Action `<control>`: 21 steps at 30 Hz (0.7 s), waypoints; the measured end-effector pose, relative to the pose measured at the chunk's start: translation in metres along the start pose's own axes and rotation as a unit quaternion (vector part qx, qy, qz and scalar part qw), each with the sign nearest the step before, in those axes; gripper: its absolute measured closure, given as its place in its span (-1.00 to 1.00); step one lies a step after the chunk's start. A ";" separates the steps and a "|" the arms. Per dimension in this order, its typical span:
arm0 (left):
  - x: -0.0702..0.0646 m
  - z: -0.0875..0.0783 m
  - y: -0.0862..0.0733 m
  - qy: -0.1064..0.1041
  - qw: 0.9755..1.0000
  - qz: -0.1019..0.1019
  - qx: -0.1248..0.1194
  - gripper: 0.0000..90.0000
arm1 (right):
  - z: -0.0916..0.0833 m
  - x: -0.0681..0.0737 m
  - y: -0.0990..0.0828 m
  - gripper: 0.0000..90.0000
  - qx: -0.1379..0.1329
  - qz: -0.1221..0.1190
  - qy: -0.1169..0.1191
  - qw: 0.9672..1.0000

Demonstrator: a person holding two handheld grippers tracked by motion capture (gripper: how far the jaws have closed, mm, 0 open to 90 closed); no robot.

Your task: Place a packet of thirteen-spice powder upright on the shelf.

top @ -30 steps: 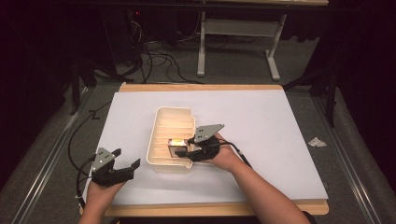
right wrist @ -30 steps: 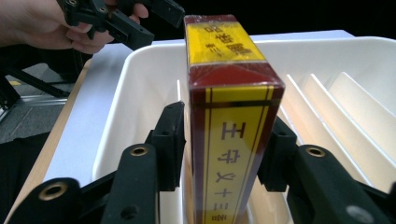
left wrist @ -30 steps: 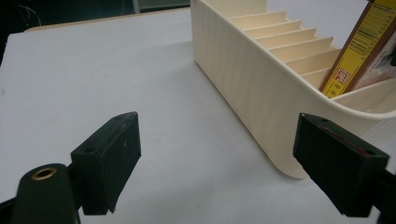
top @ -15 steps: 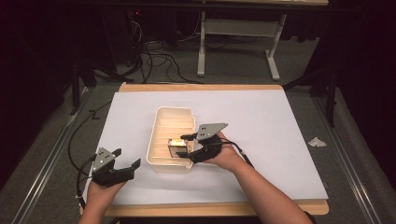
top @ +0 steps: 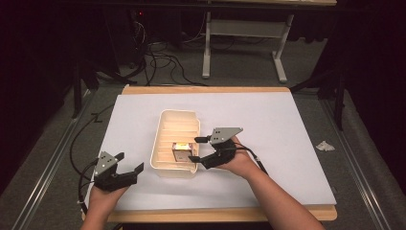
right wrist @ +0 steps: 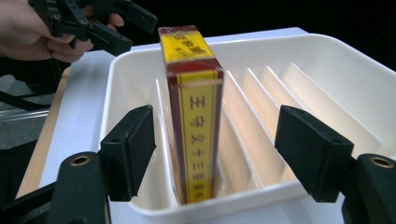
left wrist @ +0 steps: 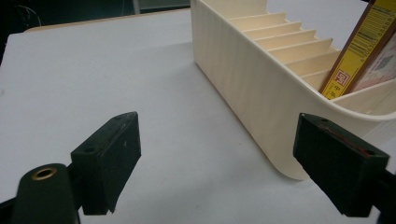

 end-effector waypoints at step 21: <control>0.000 0.001 -0.001 0.001 1.000 -0.002 0.001 -0.65 | -0.109 -0.054 -0.024 -0.41 -0.014 0.043 -0.156 0.987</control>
Point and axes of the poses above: each handheld gripper's, and its own axes: z roughly forward along the jaws, y roughly out of its top, x roughly to its left, the point moved 9 cm from there along z, roughly forward along the jaws, and after that the axes turned 12 degrees about -x, right-handed, at the moved point
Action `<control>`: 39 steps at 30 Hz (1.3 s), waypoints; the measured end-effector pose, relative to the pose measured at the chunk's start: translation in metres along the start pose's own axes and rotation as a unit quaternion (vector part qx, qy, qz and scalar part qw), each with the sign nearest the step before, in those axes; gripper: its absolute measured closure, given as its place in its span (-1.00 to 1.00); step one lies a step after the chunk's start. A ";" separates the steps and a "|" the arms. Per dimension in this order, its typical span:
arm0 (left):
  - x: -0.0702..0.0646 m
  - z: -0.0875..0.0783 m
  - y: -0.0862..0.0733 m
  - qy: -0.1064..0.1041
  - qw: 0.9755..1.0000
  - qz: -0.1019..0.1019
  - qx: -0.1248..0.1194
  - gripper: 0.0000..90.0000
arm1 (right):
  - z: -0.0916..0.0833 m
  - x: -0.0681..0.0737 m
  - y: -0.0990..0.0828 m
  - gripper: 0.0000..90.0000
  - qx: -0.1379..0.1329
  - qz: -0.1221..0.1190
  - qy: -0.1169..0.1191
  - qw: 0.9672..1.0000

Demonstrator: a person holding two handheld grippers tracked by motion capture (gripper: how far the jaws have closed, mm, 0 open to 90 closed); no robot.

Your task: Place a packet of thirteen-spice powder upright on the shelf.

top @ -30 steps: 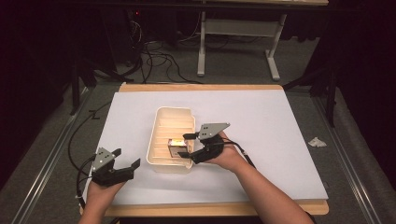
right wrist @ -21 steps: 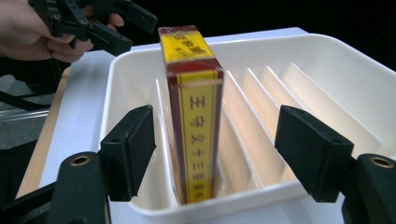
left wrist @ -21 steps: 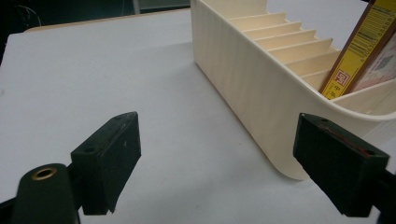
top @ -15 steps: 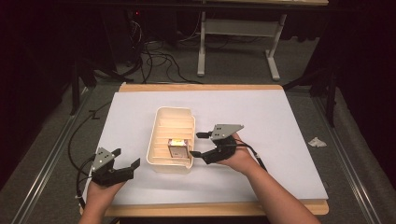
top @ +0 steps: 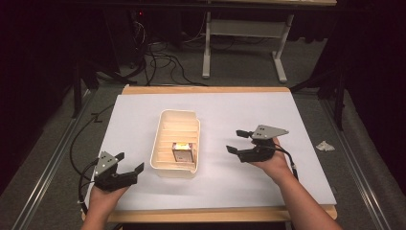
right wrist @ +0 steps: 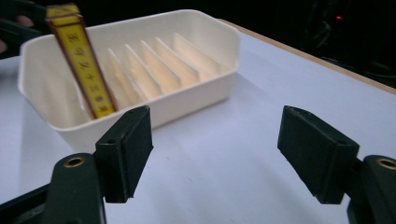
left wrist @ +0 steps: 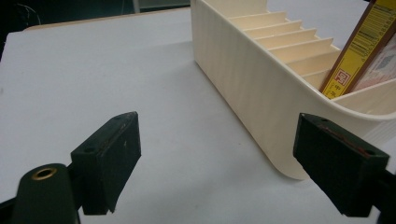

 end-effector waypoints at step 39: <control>-0.006 0.003 -0.013 -0.009 1.000 0.009 0.022 -0.63 | -0.105 -0.032 -0.062 -0.64 0.047 0.025 -0.201 0.978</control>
Point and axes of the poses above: each handheld gripper's, and its own axes: z roughly forward along the jaws, y roughly out of its top, x roughly to its left, the point moved 9 cm from there along z, roughly forward along the jaws, and after that the axes turned 12 degrees about -x, right-handed, at the moved point
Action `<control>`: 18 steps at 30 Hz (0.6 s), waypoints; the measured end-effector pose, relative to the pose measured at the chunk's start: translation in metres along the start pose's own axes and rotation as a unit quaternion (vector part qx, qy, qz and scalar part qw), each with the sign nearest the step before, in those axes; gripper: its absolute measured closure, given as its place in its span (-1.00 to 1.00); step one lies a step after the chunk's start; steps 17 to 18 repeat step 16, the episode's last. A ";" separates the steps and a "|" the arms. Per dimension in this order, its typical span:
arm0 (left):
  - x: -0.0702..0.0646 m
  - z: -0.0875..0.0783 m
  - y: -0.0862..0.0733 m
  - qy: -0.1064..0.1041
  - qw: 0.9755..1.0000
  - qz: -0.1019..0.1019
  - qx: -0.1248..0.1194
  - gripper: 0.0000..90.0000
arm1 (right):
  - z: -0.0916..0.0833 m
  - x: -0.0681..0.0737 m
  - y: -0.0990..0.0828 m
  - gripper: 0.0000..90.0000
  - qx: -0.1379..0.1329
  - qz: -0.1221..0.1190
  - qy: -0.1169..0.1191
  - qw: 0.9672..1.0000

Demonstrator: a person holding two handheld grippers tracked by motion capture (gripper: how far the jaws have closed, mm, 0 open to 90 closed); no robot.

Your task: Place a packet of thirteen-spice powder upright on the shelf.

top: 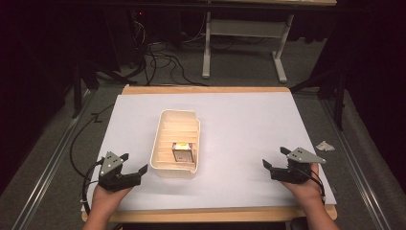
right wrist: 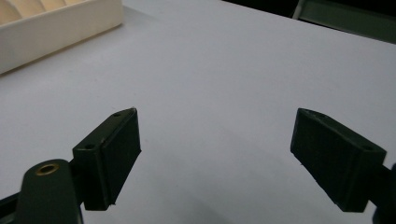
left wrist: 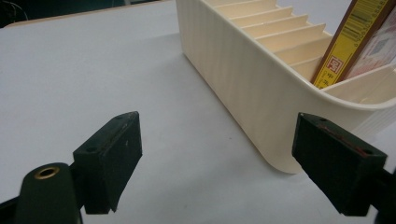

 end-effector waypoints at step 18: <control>-0.003 0.000 -0.006 -0.005 1.000 -0.005 0.015 -0.44 | -0.003 -0.006 0.005 -0.64 -0.023 0.008 -0.004 1.000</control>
Point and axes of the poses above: each handheld gripper's, and its own axes: z roughly forward along the jaws, y roughly out of its top, x roughly to its left, the point moved 9 cm from there along z, roughly forward along the jaws, and after that the axes turned 12 degrees about -x, right-handed, at the moved point
